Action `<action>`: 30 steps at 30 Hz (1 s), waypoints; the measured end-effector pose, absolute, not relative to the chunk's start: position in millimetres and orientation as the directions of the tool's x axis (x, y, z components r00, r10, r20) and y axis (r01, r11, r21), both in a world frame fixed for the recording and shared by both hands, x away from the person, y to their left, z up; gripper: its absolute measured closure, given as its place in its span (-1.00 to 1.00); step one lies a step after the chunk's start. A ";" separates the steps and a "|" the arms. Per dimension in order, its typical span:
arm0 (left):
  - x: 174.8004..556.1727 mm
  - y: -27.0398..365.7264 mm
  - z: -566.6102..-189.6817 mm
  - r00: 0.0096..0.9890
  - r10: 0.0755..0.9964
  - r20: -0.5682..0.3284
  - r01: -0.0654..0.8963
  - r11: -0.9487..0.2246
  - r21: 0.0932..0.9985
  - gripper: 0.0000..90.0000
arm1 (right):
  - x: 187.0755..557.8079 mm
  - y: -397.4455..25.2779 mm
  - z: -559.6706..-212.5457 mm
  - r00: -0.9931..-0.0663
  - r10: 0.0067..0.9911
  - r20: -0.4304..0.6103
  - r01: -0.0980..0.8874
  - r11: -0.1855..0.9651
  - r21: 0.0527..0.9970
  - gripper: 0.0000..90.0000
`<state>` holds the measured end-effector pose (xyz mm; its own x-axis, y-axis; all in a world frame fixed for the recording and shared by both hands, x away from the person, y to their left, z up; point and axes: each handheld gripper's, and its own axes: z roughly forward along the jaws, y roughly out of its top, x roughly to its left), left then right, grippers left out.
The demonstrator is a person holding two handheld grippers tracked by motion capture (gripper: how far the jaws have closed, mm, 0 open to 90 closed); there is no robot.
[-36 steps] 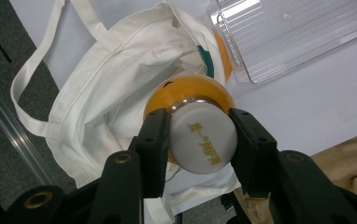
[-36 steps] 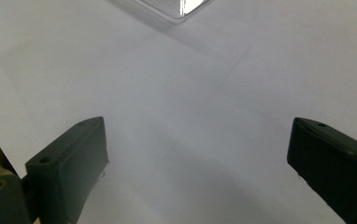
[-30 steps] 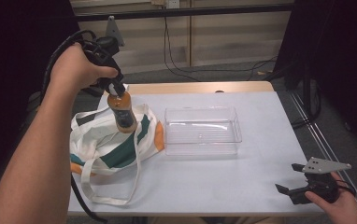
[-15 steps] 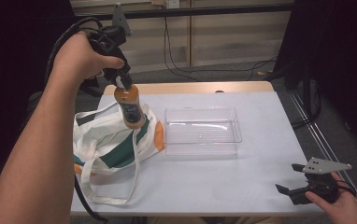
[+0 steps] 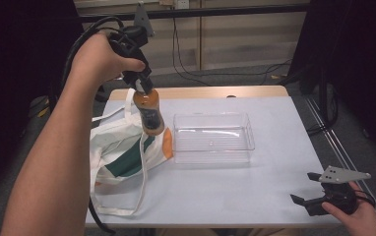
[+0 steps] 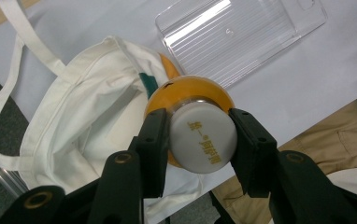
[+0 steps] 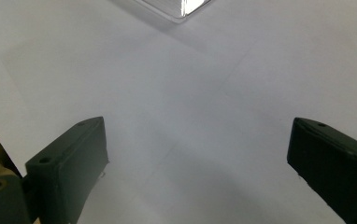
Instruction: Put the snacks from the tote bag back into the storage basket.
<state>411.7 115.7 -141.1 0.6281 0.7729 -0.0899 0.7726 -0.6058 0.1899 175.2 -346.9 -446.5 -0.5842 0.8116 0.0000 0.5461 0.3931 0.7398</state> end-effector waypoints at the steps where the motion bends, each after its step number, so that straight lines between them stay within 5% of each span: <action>1: 411.8 113.3 -141.5 0.631 0.771 -0.090 0.771 -0.609 0.187 0.32 | 175.2 -347.1 -446.3 -0.584 0.812 -0.002 0.545 0.394 0.741 -0.89; 30: 412.1 59.9 -163.9 0.684 0.722 -0.105 0.726 -0.662 0.186 0.32 | 173.9 -352.4 -443.7 -0.574 0.819 -0.007 0.539 0.384 0.750 -0.89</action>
